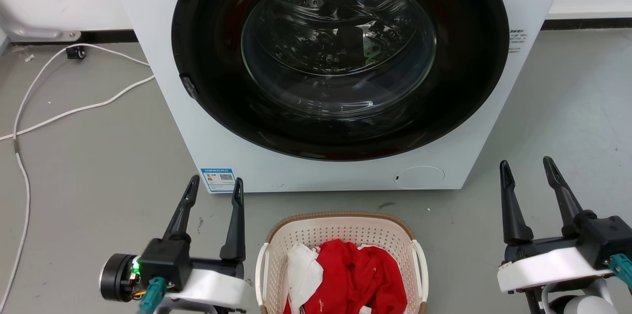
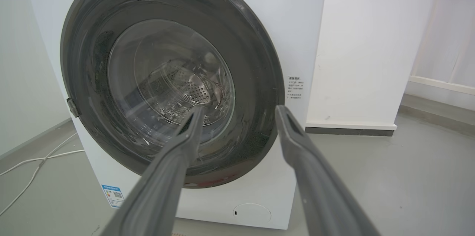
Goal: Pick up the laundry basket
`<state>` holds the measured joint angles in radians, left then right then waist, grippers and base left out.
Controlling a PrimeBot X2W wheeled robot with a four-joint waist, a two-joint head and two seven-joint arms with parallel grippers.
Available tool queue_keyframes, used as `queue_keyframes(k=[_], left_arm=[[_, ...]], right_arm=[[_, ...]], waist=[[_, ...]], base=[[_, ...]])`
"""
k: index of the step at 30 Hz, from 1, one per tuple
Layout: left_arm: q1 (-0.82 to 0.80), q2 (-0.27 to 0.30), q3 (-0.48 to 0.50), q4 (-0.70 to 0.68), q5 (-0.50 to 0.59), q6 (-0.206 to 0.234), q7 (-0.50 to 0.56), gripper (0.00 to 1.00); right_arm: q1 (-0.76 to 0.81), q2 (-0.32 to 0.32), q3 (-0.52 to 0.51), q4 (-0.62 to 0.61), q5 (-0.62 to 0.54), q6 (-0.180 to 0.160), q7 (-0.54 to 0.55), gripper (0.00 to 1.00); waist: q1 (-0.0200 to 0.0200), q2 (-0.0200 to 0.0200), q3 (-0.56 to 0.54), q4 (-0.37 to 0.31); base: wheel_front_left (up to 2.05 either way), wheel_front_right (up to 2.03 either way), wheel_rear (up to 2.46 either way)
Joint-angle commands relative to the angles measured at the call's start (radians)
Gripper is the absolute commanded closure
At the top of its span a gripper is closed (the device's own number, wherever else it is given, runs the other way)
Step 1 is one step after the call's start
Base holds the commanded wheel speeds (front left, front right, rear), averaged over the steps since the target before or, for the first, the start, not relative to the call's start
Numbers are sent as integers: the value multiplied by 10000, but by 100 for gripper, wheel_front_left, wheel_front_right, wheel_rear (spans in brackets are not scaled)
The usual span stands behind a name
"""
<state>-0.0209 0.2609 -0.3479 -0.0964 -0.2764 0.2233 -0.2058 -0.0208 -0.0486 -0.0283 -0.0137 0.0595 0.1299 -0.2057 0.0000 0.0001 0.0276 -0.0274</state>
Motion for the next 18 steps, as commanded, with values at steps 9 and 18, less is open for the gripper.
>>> queue_keyframes(k=[9, 18], left_arm=[[469, -785, 1163, -240, -158, -1324, -228, 0], [827, -1617, 2024, 978, 497, -2955, -402, 0]], right_arm=[[143, -25, -99, 138, 233, 7, -244, 0], [182, -26, -105, 632, 365, 7, -409, 0]], waist=[[0, -1, 26, 16], [0, -1, 60, -9]], base=[[0, 0, 0], [0, 0, 0]])
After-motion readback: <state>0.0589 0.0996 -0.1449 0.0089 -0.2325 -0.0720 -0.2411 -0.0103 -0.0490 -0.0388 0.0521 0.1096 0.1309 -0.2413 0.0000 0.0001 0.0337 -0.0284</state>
